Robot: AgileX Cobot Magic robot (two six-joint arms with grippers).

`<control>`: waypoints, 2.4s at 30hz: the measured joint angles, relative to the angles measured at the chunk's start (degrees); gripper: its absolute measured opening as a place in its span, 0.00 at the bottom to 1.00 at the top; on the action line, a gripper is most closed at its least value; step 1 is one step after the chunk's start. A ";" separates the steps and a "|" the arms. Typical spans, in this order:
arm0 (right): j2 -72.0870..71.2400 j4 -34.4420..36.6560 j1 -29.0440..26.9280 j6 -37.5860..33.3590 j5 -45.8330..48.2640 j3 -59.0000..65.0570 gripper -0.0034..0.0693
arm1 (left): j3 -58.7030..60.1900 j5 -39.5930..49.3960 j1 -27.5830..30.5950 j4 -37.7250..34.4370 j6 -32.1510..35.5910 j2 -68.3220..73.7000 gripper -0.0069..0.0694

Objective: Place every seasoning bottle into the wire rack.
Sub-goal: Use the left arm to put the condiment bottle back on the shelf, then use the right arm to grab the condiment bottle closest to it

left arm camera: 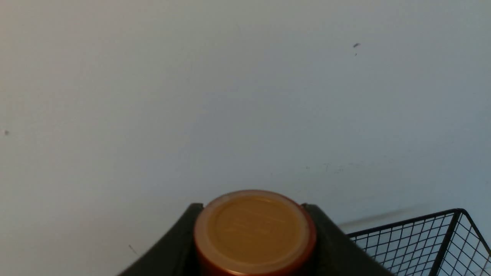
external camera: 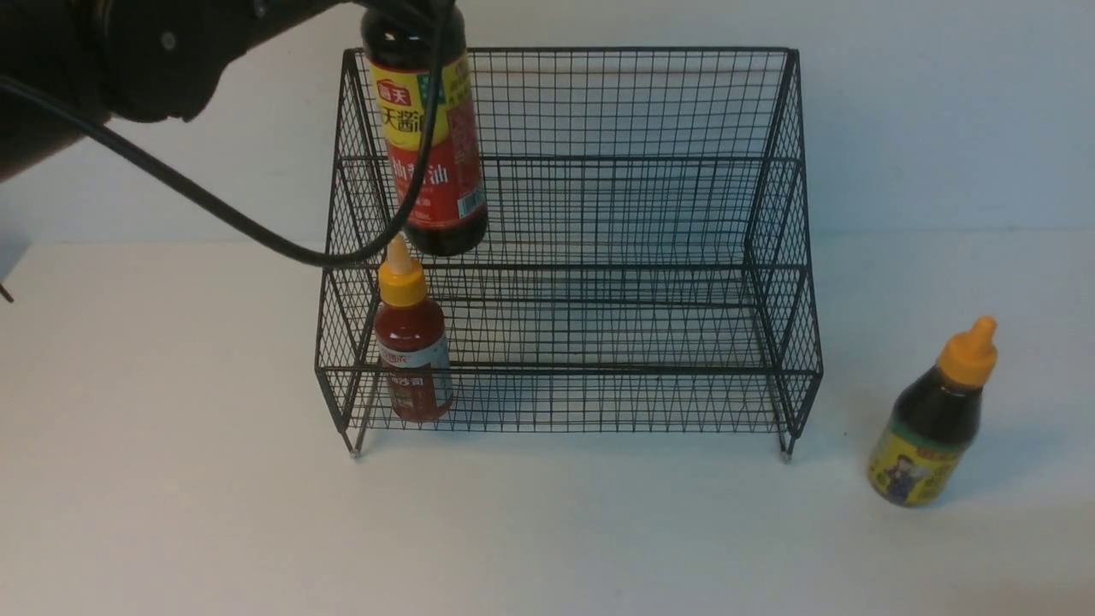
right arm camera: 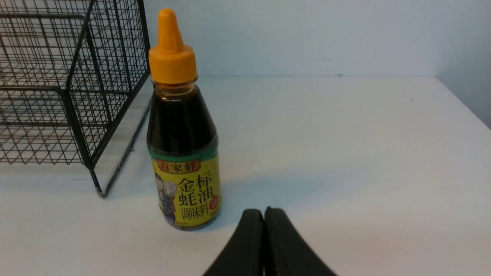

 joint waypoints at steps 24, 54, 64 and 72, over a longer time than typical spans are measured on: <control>0.00 0.00 0.00 0.22 0.00 0.00 0.03 | 0.00 5.98 -3.52 0.07 -0.66 5.67 0.45; 0.00 0.00 0.00 0.27 0.00 0.00 0.03 | -0.71 7.85 -5.11 0.33 -0.80 8.27 0.56; 0.00 0.00 0.00 0.27 0.00 0.00 0.03 | -1.00 16.69 -5.11 1.88 -0.20 -3.01 0.66; 0.00 0.00 0.00 0.27 0.00 0.00 0.03 | -1.07 30.91 -5.11 6.26 0.01 -20.36 0.22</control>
